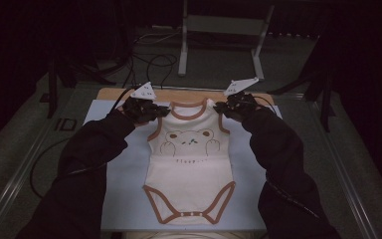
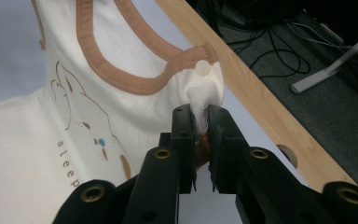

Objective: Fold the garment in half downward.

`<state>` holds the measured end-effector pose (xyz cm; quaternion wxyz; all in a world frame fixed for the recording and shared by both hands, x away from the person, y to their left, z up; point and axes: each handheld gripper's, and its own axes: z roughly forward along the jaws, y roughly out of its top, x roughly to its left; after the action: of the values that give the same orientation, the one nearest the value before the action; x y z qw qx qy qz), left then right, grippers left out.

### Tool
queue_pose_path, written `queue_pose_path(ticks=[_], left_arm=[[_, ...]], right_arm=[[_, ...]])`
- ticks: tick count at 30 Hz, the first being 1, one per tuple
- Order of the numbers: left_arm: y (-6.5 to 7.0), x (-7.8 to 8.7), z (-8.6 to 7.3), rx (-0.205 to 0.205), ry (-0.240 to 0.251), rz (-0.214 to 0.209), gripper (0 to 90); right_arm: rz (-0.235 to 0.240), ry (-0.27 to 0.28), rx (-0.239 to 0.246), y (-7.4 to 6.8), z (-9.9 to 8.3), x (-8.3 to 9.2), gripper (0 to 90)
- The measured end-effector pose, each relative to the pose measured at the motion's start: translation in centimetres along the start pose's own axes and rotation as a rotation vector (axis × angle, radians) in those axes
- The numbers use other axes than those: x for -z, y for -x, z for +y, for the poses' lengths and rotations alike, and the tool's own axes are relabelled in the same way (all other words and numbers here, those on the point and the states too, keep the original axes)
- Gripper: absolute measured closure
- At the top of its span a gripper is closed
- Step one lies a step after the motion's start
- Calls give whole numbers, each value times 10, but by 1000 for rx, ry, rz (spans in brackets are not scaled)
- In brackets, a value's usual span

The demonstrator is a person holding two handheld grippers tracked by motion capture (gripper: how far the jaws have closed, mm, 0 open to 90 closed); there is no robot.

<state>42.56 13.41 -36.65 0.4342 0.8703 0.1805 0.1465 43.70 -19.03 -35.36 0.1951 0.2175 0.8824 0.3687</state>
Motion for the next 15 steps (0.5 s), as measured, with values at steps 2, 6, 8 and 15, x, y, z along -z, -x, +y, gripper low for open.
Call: queue_pose_path(ticks=[2,6,8,15], left_arm=[[1,0,-2,-3,-3,1,869],[4,1,-4,3,8,-4,868],[5,2,-5,1,11,-8,868],[15,5,-5,-15,20,-24,868]], right_arm=[[2,2,-5,-1,-3,0,817],[7,9,-7,-4,-7,1,816],[13,15,-7,-6,-9,3,816],[21,19,9,-16,-13,10,816]])
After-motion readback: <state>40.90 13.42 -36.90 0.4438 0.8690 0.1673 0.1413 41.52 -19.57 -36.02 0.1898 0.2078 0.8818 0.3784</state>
